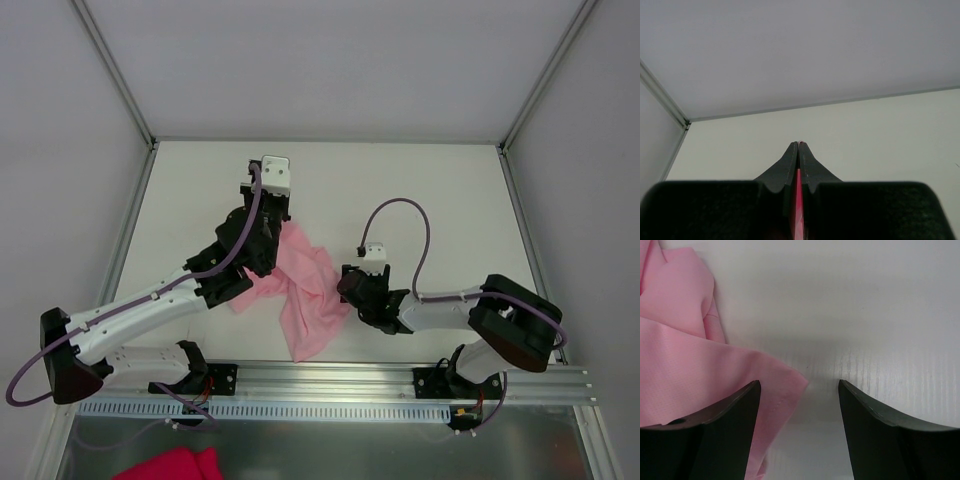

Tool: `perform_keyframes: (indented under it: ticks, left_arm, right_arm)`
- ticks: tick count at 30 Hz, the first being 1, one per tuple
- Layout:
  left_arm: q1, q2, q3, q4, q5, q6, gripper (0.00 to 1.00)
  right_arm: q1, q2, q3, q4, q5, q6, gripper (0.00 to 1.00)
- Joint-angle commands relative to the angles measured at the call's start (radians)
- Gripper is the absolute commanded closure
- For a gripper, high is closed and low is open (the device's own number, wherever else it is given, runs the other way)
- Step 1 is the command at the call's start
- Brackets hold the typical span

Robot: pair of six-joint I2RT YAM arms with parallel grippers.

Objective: Fold and stack the t-shirts
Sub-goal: Flatten out the tshirt

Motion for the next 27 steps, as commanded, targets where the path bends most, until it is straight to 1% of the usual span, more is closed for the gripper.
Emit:
perform_keyframes:
  ticks: [1, 8, 19, 22, 25, 26, 27]
  left_arm:
    - [-0.009, 0.013, 0.015, 0.039, -0.014, 0.006, 1.00]
    - [-0.009, 0.012, 0.015, 0.038, -0.016, 0.004, 1.00]
    - [-0.009, -0.011, -0.003, 0.035, -0.017, 0.003, 1.00]
    - [-0.009, -0.019, -0.006, 0.038, -0.019, 0.006, 1.00]
    - [-0.009, -0.017, -0.006, 0.038, -0.022, 0.009, 1.00]
    - [-0.009, -0.017, -0.006, 0.038, -0.022, 0.007, 1.00]
    - [-0.009, -0.014, -0.006, 0.039, -0.022, 0.007, 1.00]
  right_arm:
    - [0.000, -0.051, -0.003, 0.037, -0.019, 0.005, 0.32]
    - [-0.002, -0.054, 0.014, 0.025, -0.024, -0.011, 0.32]
    - [-0.006, 0.027, 0.012, 0.069, -0.041, -0.003, 0.33]
    - [-0.011, 0.041, 0.014, 0.080, -0.050, -0.003, 0.35]
    - [-0.016, 0.049, 0.018, 0.085, -0.055, -0.005, 0.41]
    - [-0.014, 0.050, 0.018, 0.083, -0.055, -0.006, 0.46]
    - [-0.016, 0.050, 0.020, 0.085, -0.058, -0.005, 0.53]
